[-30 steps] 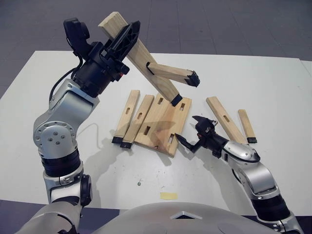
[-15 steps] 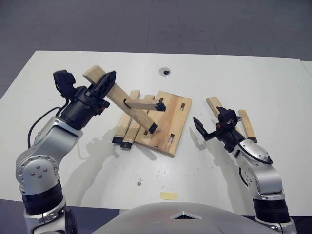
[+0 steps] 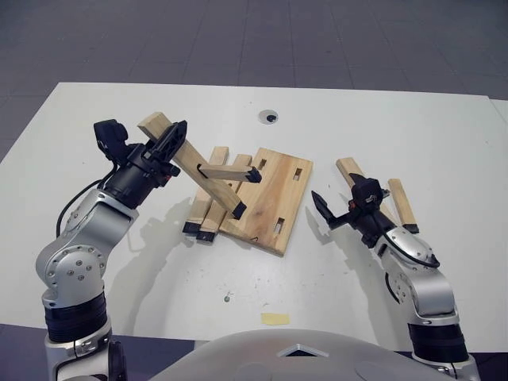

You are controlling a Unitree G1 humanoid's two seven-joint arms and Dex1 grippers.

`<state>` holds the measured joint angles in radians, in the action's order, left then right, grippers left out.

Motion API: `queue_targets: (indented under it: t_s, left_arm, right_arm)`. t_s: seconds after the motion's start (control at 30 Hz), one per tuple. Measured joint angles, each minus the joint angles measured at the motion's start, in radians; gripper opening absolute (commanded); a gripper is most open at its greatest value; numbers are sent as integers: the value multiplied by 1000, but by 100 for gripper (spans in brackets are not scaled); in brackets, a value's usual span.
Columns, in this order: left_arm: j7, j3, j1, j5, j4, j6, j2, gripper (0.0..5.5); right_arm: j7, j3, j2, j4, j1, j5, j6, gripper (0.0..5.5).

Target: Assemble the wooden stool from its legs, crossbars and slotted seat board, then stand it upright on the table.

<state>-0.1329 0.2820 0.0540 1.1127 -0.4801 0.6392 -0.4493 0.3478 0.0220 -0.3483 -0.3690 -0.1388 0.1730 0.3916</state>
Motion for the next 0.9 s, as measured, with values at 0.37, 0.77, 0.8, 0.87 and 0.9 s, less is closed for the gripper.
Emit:
queue_targets:
  t_s: [0.37, 0.77, 0.8, 0.87, 0.9]
  left_arm:
    - [-20, -150, -78, -227, -218, -77, -59, 105]
    - [257, -50, 78, 30, -160, 154, -73, 104]
    - [291, -42, 83, 65, -152, 171, -71, 104]
    - [326, -29, 83, 99, -140, 181, -70, 104]
    - [345, -25, 83, 111, -138, 185, -70, 104]
  right_arm:
    - [-45, -25, 2, 25, 29, -53, -37, 540]
    - [-135, 10, 95, -7, -12, -99, -56, 540]
    - [-145, 9, 102, -7, -20, -104, -56, 540]
    - [-152, 8, 107, -7, -30, -105, -56, 540]
    - [-156, 8, 110, -9, -33, -106, -57, 540]
